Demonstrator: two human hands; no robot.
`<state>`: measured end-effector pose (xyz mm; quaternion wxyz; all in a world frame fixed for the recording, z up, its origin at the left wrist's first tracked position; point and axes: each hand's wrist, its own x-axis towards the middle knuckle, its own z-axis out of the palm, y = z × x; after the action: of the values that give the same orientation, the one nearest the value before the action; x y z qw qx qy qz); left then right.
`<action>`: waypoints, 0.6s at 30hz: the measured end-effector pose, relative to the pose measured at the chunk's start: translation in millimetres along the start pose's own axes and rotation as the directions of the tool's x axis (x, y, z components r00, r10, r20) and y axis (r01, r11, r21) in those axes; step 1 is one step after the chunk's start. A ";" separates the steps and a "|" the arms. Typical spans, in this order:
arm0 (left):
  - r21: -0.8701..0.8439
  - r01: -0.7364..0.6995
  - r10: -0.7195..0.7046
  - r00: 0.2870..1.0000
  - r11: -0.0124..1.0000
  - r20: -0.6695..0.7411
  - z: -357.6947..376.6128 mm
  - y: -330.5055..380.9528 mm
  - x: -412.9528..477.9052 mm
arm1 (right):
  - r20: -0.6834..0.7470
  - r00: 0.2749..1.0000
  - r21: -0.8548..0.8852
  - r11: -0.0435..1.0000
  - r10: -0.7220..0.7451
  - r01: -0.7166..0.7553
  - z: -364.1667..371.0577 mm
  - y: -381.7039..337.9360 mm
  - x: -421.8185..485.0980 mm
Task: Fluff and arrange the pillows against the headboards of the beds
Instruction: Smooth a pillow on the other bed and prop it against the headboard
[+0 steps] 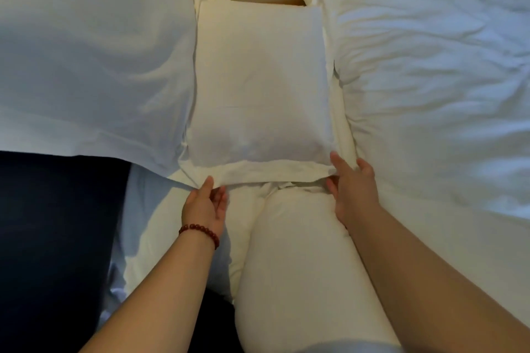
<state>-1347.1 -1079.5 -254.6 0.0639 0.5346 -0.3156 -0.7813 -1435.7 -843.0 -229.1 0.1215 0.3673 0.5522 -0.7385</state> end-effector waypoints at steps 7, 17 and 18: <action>-0.026 -0.030 0.030 1.000 0.999 0.001 8.8 1.8 -8.4 | -0.138 0.979 -0.258 0.960 -0.148 0.109 -8.4 -14.2 24.2; 0.000 0.029 -0.029 0.997 1.000 0.077 -2.0 0.8 -4.9 | -0.077 0.995 -0.288 0.957 -0.060 0.036 -22.2 -14.5 19.0; -0.017 0.047 -0.046 0.994 0.999 0.101 -2.3 -1.7 -5.3 | -0.060 0.998 -0.290 0.957 -0.034 0.015 -23.4 -14.4 20.4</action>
<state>-1342.5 -1076.8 -251.9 0.0349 0.5013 -0.2984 -0.8114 -1448.9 -812.0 -235.2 0.1471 0.3623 0.6623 -0.6391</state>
